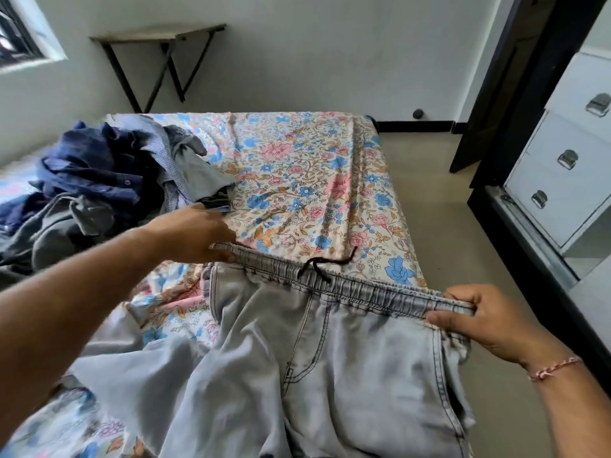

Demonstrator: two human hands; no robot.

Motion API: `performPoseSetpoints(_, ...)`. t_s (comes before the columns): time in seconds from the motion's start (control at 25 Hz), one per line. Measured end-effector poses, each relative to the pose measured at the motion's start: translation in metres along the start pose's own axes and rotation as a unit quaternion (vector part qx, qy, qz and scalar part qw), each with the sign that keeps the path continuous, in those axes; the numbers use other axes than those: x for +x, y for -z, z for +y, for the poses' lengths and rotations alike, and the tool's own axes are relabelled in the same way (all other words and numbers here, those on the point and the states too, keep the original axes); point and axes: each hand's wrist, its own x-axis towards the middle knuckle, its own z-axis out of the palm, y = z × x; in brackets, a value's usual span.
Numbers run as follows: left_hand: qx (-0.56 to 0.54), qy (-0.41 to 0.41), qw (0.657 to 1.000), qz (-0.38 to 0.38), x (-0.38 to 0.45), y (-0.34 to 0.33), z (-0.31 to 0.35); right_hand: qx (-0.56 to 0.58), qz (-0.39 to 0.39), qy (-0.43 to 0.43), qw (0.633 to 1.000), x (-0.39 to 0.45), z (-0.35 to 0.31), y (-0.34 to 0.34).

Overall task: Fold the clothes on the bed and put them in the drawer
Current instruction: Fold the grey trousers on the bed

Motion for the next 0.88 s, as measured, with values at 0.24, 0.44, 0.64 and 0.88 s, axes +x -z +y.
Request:
performPoseSetpoints(0.24,-0.009,0.037,0.993,0.111,-0.093,0.058,-0.026,0.025,0.101,0.065,0.992,-0.045,-0.052,-0.007)
performPoseSetpoints(0.44,-0.516,0.063,0.806,0.284,-0.138,0.142,-0.014,0.281,0.176,0.164,0.929,-0.073,-0.131,0.036)
performPoseSetpoints(0.64,-0.699,0.108,0.52,0.479,-0.121,0.212,0.012,0.382,0.266,0.211,0.859,-0.069,-0.211,0.105)
performPoseSetpoints(0.88,-0.746,0.277,0.445,0.411,-0.099,0.252,0.043,0.185,0.347,0.082,0.916,-0.049,-0.274,0.127)
